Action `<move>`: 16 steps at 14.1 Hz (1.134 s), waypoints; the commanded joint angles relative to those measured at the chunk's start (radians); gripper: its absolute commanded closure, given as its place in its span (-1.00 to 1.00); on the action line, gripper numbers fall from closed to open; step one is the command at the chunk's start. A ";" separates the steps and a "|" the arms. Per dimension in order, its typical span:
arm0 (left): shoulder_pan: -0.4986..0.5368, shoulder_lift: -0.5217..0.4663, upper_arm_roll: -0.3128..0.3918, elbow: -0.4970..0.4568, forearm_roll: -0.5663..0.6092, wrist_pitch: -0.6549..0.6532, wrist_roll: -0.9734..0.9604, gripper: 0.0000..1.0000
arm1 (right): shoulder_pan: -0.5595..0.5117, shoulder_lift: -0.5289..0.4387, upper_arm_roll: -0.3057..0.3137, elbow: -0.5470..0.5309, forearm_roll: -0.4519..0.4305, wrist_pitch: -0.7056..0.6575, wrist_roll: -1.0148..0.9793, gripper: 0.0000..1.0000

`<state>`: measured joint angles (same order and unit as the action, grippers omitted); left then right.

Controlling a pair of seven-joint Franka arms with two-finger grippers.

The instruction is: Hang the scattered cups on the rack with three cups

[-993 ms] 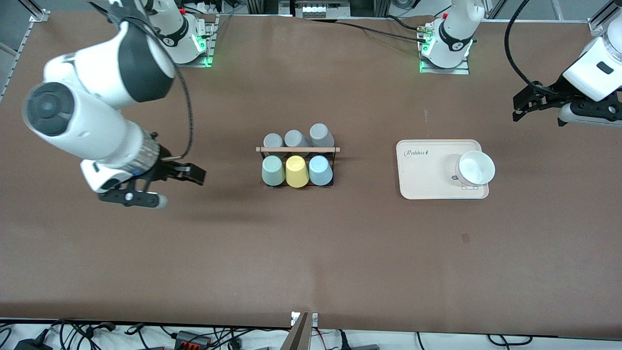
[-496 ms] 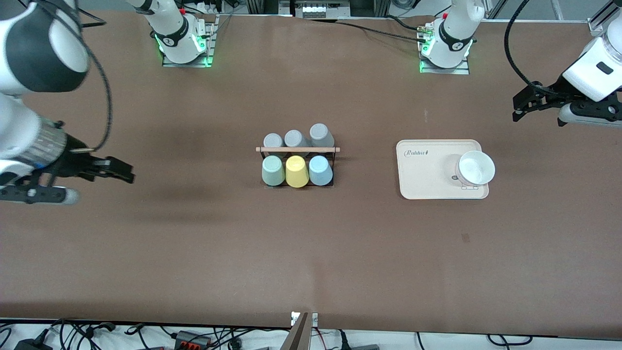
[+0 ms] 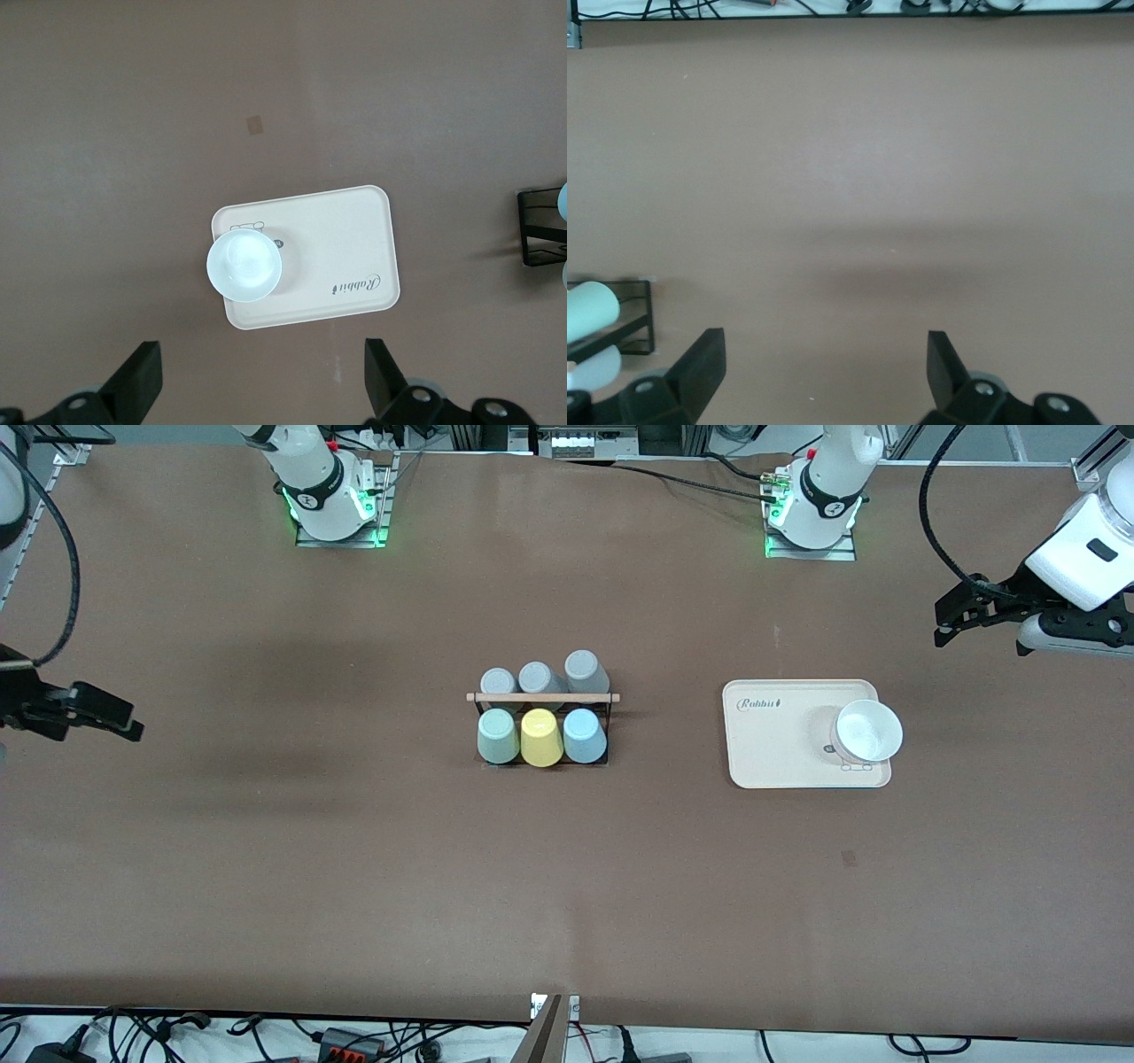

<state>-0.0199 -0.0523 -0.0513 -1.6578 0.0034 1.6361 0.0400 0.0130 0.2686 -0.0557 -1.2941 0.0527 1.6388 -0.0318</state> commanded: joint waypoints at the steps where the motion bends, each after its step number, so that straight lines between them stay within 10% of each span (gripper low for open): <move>1: 0.001 0.017 -0.005 0.033 0.020 -0.021 0.004 -1.00 | -0.002 -0.078 0.014 -0.107 -0.039 0.018 -0.017 -1.00; 5: 0.001 0.017 -0.005 0.033 0.020 -0.021 0.006 -1.00 | -0.004 -0.300 0.016 -0.440 -0.056 0.174 -0.028 -1.00; 16: 0.000 0.017 -0.007 0.033 0.020 -0.021 0.003 -1.00 | -0.011 -0.384 0.013 -0.547 -0.050 0.158 -0.028 -1.00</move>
<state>-0.0199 -0.0511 -0.0516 -1.6573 0.0034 1.6361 0.0401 0.0136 -0.0990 -0.0496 -1.8238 0.0085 1.7874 -0.0453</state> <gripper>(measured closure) 0.000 0.000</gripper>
